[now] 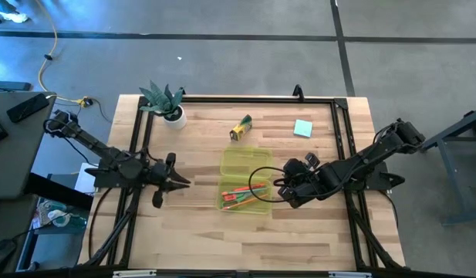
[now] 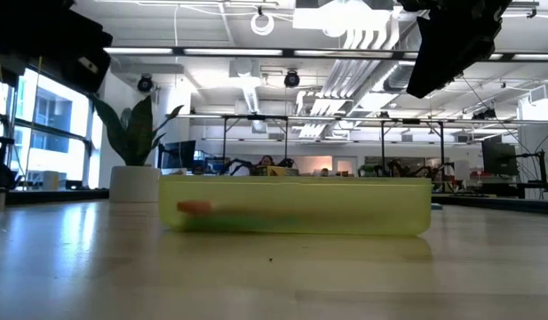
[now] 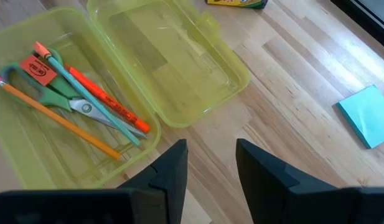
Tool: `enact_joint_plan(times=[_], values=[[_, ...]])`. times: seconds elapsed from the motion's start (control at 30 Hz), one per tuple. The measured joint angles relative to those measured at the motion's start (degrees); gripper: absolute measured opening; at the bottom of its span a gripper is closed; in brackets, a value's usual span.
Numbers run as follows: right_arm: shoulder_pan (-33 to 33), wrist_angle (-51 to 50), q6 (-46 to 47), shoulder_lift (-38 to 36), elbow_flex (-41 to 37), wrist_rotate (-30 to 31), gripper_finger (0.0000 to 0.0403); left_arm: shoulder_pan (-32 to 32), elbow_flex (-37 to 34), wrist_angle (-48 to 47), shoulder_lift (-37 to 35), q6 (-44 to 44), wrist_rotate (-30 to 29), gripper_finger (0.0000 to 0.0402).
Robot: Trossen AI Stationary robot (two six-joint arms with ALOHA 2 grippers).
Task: Pack school essentials
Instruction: Put the sticky notes into the yellow box
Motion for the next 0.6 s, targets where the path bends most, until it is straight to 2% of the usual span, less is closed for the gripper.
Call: enact_joint_plan(times=[0.27,0.4,0.6], values=[[-1.29,-0.15,0.07,0.0,0.0,0.63,0.0129,3.09,-4.93,-0.14,-9.54,0.37,-0.84,0.0016],[-3.79,-0.95,-0.02,0.0,0.0,0.68,0.0129,4.14,-6.21,-0.64,-13.5,1.96,-1.04,0.0002],[-9.33,-4.41,-0.21,0.0,0.0,0.66,0.0129,5.29,-8.42,-0.57,-18.34,4.95,-5.11,0.0001]])
